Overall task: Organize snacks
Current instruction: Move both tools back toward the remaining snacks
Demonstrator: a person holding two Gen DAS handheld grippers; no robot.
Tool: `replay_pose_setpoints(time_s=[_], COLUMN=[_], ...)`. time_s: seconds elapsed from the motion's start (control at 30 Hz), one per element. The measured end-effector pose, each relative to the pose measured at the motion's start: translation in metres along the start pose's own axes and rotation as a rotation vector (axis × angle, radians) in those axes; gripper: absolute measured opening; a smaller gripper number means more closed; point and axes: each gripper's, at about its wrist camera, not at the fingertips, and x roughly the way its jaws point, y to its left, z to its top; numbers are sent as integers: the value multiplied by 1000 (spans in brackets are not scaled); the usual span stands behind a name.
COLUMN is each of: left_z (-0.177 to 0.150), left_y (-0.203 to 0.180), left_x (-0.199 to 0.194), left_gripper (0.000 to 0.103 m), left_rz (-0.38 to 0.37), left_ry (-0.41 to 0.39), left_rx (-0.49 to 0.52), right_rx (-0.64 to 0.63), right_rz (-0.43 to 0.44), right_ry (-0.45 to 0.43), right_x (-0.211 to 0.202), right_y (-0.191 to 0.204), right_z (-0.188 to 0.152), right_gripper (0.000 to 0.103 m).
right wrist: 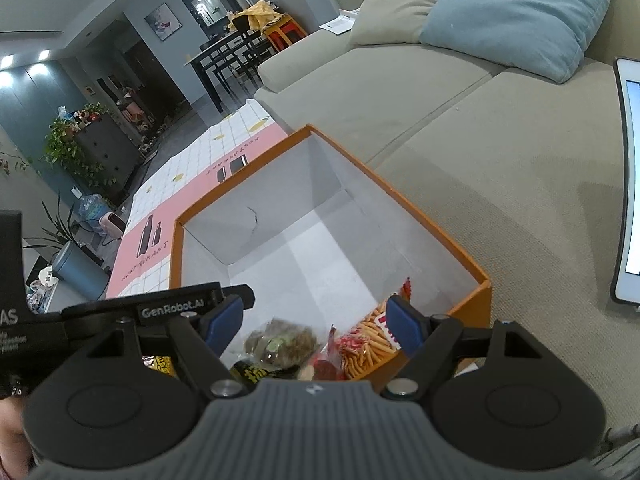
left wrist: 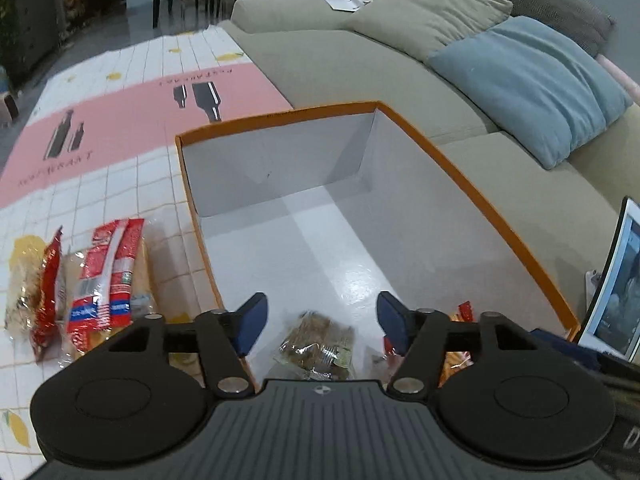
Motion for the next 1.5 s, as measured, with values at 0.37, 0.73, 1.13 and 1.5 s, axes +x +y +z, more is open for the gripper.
replay_pose_setpoints(time_s=[0.37,0.73,1.13,1.5], left_z=[-12,-35,-66,-74], left_y=[16,78,136,158], left_x=[-46,-90,-105,-121], left_gripper=[78,79,79,79], left_rz=[3,77,89,71], left_ry=[-129,-135,-94,-116], left_rx=[-15,-44,-186,-226], right_rx=[-29,-138,-397,-452], right_rz=[-3,206,96,77], right_ry=[8,85,169,104], right_x=[1,5,30,21], right_y=[6,43,104,117], right_z=[-2,-19,-60,-71], right_gripper=[77,77,44,40])
